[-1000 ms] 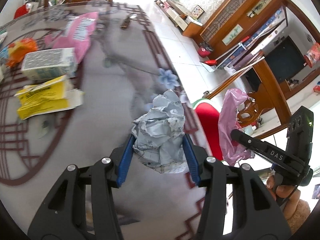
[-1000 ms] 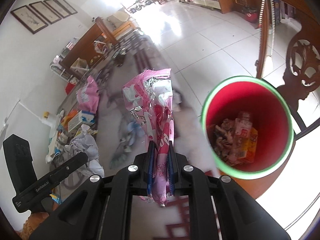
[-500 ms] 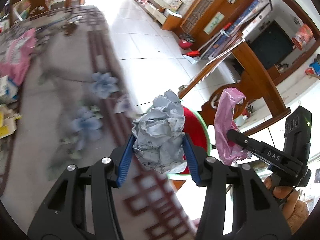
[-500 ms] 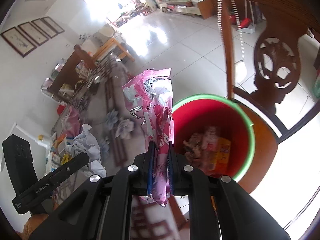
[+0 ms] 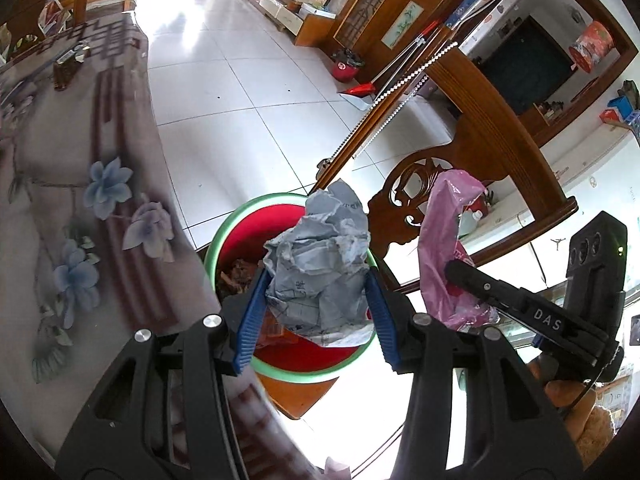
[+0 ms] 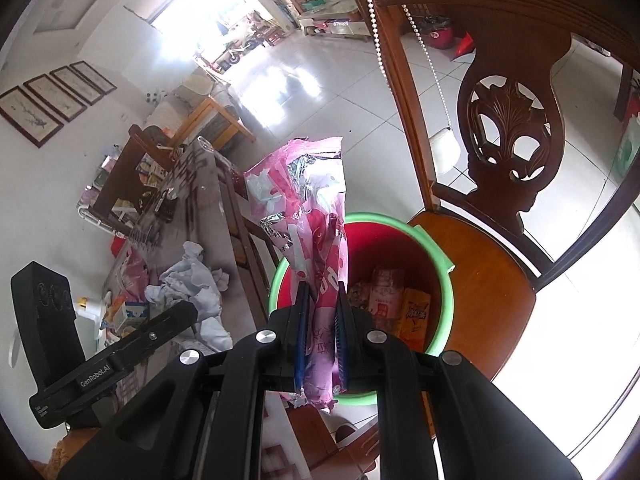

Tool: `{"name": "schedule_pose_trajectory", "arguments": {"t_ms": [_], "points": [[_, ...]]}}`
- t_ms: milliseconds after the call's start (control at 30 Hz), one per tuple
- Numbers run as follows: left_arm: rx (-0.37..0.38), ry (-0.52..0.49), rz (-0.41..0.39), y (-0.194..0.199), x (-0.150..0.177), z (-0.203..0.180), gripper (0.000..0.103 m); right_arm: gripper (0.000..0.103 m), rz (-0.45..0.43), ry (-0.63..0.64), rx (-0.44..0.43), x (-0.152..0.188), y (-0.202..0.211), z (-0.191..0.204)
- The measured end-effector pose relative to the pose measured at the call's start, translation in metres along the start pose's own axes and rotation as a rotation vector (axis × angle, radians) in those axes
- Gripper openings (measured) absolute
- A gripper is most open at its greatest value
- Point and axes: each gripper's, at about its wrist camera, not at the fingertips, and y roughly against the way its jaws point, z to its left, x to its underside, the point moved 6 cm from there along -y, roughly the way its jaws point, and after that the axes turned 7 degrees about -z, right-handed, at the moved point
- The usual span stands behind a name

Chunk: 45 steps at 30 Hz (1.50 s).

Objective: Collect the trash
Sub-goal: 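Open the left tool over the red bin while the right tool releases the pink wrapper, then return to the table and grasp the white printed paper cup with the left tool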

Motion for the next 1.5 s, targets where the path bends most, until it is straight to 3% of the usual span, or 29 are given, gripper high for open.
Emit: {"name": "schedule_pose_trajectory", "arguments": {"t_ms": [67,133,233,267,567,733,867,1033,1167,1267,1367,1500], "points": [[0.004,0.001,0.003,-0.001,0.000,-0.001,0.048,0.013,-0.001,-0.001,-0.005,-0.002,-0.001,-0.002],[0.006,0.012,0.005,-0.003,0.000,0.001,0.056,0.016,-0.008,-0.003,-0.014,-0.004,-0.001,-0.002],[0.012,0.034,0.004,-0.002,0.000,0.007,0.068,0.043,-0.019,-0.022,-0.028,-0.005,-0.001,-0.002],[0.008,0.035,0.001,-0.002,0.000,0.007,0.071,0.046,-0.027,-0.026,-0.026,-0.006,-0.001,-0.002],[-0.055,0.096,-0.030,0.022,0.001,0.049,0.072,0.046,0.009,0.010,-0.031,0.000,-0.015,0.018],[-0.132,0.180,-0.076,0.050,0.005,0.102,0.072,0.046,0.041,0.100,-0.048,0.011,-0.029,0.054],[-0.236,0.235,-0.126,0.087,0.010,0.164,0.072,0.046,0.073,0.171,-0.076,0.027,-0.042,0.092],[-0.452,0.338,-0.198,0.164,0.015,0.288,0.075,0.048,0.138,0.207,-0.107,0.056,-0.062,0.136],[-0.677,0.270,-0.166,0.227,0.013,0.389,0.081,0.050,0.186,0.238,-0.121,0.084,-0.077,0.171],[-0.771,0.217,-0.100,0.251,0.011,0.444,0.085,0.052,0.224,0.270,-0.136,0.105,-0.088,0.200],[-0.802,0.176,-0.035,0.256,0.009,0.480,0.085,0.053,0.258,0.319,-0.152,0.127,-0.099,0.235],[-0.790,0.087,0.072,0.241,0.009,0.516,0.085,0.053,0.272,0.381,-0.182,0.151,-0.105,0.281]]}}
